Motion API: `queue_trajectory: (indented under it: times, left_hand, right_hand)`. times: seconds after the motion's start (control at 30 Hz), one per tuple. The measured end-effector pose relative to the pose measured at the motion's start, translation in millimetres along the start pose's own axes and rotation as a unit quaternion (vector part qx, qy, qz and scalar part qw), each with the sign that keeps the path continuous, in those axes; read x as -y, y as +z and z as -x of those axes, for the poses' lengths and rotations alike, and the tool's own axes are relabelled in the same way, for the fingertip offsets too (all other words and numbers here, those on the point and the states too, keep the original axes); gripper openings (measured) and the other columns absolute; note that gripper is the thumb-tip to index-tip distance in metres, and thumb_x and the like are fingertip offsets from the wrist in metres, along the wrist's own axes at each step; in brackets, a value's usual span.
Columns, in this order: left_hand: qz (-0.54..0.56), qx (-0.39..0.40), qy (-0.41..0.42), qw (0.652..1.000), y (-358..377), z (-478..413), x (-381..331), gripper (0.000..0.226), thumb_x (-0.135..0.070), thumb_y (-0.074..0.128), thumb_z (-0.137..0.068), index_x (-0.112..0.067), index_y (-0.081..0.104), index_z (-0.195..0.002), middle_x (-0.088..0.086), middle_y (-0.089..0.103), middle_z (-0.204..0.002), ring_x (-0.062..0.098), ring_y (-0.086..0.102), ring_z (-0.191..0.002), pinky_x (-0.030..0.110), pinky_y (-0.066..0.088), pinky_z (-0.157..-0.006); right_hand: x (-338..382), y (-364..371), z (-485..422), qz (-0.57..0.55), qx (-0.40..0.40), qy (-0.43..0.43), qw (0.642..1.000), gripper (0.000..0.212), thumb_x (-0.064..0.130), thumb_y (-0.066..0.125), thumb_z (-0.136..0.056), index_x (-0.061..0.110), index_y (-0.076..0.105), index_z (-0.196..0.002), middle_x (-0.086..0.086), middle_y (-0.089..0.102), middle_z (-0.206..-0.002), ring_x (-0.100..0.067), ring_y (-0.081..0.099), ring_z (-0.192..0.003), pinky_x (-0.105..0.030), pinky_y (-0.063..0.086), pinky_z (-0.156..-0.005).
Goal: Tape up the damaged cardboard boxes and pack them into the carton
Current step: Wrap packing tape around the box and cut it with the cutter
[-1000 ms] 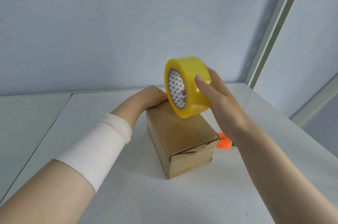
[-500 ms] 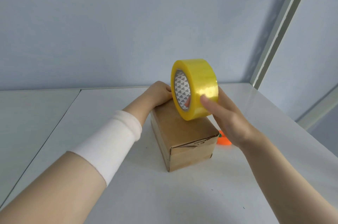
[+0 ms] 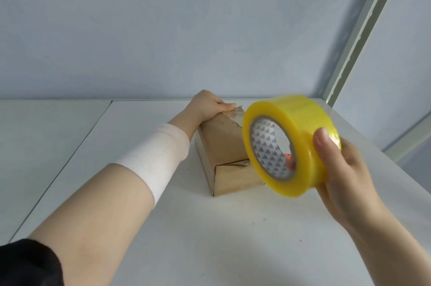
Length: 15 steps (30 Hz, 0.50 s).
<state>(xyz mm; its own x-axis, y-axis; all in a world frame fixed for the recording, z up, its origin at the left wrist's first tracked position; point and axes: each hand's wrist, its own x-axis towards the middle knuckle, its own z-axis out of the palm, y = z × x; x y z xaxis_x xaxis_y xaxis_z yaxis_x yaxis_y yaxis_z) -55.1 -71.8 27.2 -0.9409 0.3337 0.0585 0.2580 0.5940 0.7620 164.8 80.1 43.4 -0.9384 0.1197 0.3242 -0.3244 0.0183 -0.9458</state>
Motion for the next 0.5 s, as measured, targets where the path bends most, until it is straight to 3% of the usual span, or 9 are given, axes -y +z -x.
queue_trajectory:
  times: [0.07,0.2,0.3,0.37,0.43,0.5]
  left_hand:
    - [0.01,0.005,0.0,1.0,0,1,1,0.034,-0.04,0.066,-0.084,-0.009,0.074,-0.097,0.009,0.072,-0.098,0.011,0.061,-0.079,0.015,0.045,-0.067]
    - [0.004,0.002,-0.006,1.0,-1,3,-1,0.036,-0.043,0.065,-0.084,-0.009,0.074,-0.096,0.008,0.072,-0.095,0.012,0.062,-0.076,0.02,0.049,-0.072]
    - [-0.016,0.004,-0.011,1.0,0,6,-2,0.037,-0.044,0.063,-0.086,-0.01,0.074,-0.097,0.009,0.071,-0.096,0.016,0.063,-0.083,0.027,0.049,-0.078]
    - [-0.129,-0.007,-0.001,0.992,-1,7,-7,0.041,-0.048,0.055,-0.09,-0.012,0.073,-0.096,0.009,0.07,-0.097,0.021,0.063,-0.092,0.031,0.047,-0.078]
    - [-0.221,-0.025,0.054,0.973,-5,9,-19,0.044,-0.049,0.042,-0.095,-0.018,0.066,-0.113,0.007,0.061,-0.122,0.023,0.053,-0.118,0.032,0.04,-0.088]
    - [-0.193,0.024,0.13,0.972,-4,11,-31,0.048,-0.044,0.032,-0.1,-0.024,0.037,-0.143,0.004,0.023,-0.156,0.017,0.017,-0.144,0.034,0.019,-0.111]
  right_hand:
    - [-2,-5,17,0.031,0.0,0.018,0.999,0.068,0.085,0.064,-0.046,0.025,0.072,-0.077,-0.008,0.071,-0.068,-0.02,0.069,-0.062,-0.035,0.053,-0.058]
    - [-14,-4,45,0.082,-0.018,0.066,0.994,0.076,0.089,0.06,-0.037,0.026,0.068,-0.079,-0.005,0.063,-0.058,-0.01,0.057,-0.053,-0.02,0.044,-0.049]
    - [-22,0,56,0.068,-0.006,0.097,0.993,0.057,0.077,0.067,-0.04,0.036,0.071,-0.08,-0.006,0.069,-0.061,-0.01,0.062,-0.052,-0.016,0.048,-0.049]
    - [-23,2,57,0.047,-0.002,0.106,0.993,0.043,0.06,0.064,-0.049,0.028,0.072,-0.077,-0.006,0.069,-0.062,-0.01,0.064,-0.051,-0.015,0.047,-0.047]
    - [-23,2,56,0.032,-0.001,0.11,0.993,0.042,0.056,0.061,-0.052,0.022,0.072,-0.074,-0.006,0.069,-0.062,-0.01,0.066,-0.051,-0.014,0.046,-0.046]
    - [-23,2,55,0.026,-0.003,0.113,0.993,0.041,0.056,0.061,-0.052,0.026,0.072,-0.078,-0.006,0.07,-0.064,-0.012,0.067,-0.053,-0.014,0.047,-0.047]
